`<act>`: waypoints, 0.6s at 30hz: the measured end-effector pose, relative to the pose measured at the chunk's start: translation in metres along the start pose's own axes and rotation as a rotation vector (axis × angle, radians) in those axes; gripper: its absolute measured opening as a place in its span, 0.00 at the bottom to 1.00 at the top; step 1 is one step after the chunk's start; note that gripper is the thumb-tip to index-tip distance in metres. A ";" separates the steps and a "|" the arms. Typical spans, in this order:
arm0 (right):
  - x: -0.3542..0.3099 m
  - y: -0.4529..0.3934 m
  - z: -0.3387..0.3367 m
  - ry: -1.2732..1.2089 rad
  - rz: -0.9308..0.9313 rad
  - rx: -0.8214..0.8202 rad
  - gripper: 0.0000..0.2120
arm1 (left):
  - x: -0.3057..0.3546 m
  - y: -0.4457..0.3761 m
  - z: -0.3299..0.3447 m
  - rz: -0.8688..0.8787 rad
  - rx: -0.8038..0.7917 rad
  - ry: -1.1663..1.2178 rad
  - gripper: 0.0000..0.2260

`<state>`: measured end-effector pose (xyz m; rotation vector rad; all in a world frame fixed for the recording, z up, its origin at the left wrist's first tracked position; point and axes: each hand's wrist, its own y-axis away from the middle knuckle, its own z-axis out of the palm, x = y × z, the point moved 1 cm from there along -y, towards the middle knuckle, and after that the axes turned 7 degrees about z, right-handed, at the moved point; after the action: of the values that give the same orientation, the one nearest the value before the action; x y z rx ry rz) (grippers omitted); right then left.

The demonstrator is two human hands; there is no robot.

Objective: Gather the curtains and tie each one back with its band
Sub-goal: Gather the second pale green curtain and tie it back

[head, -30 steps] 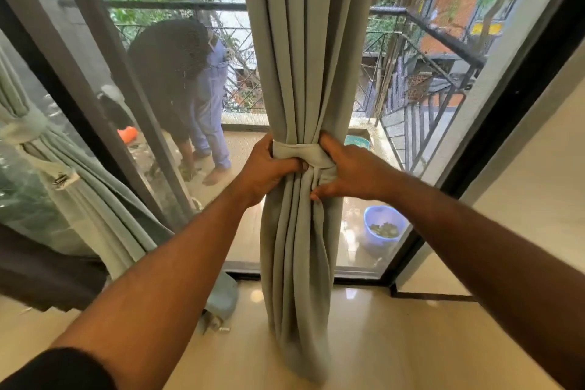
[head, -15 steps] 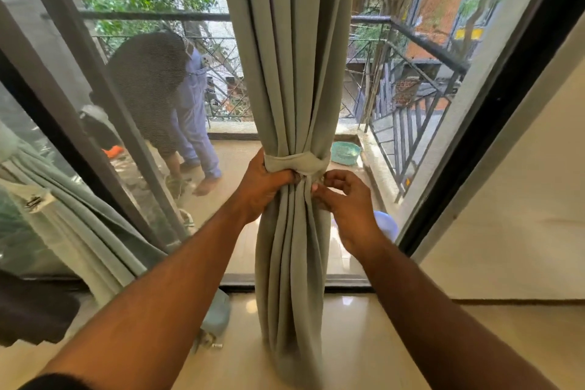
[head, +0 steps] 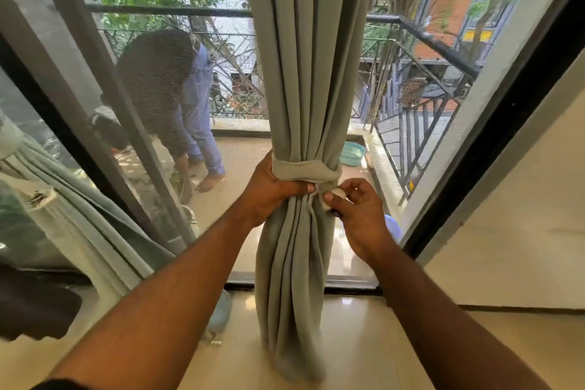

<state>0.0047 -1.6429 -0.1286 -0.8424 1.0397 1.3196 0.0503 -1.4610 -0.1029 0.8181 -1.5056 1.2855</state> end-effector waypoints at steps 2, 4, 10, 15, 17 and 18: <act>0.005 -0.002 -0.008 0.082 0.019 -0.038 0.17 | -0.001 -0.001 -0.002 0.014 0.000 0.000 0.34; 0.011 -0.003 -0.008 0.145 0.061 -0.077 0.18 | -0.002 0.000 -0.001 0.017 -0.013 0.008 0.32; 0.005 -0.014 -0.004 0.285 0.094 -0.120 0.18 | 0.019 -0.006 -0.018 -0.218 -0.391 0.213 0.33; -0.007 -0.021 0.007 0.350 -0.004 -0.161 0.12 | 0.040 -0.012 -0.015 -0.327 -0.643 0.179 0.27; -0.006 -0.021 0.005 0.420 -0.037 -0.119 0.15 | 0.040 -0.012 -0.004 -0.273 -0.582 0.106 0.30; -0.006 -0.022 0.002 0.458 -0.045 -0.098 0.16 | 0.040 -0.012 0.000 -0.244 -0.533 0.085 0.31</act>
<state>0.0267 -1.6448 -0.1243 -1.2739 1.3068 1.1721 0.0491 -1.4597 -0.0615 0.5644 -1.5261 0.6814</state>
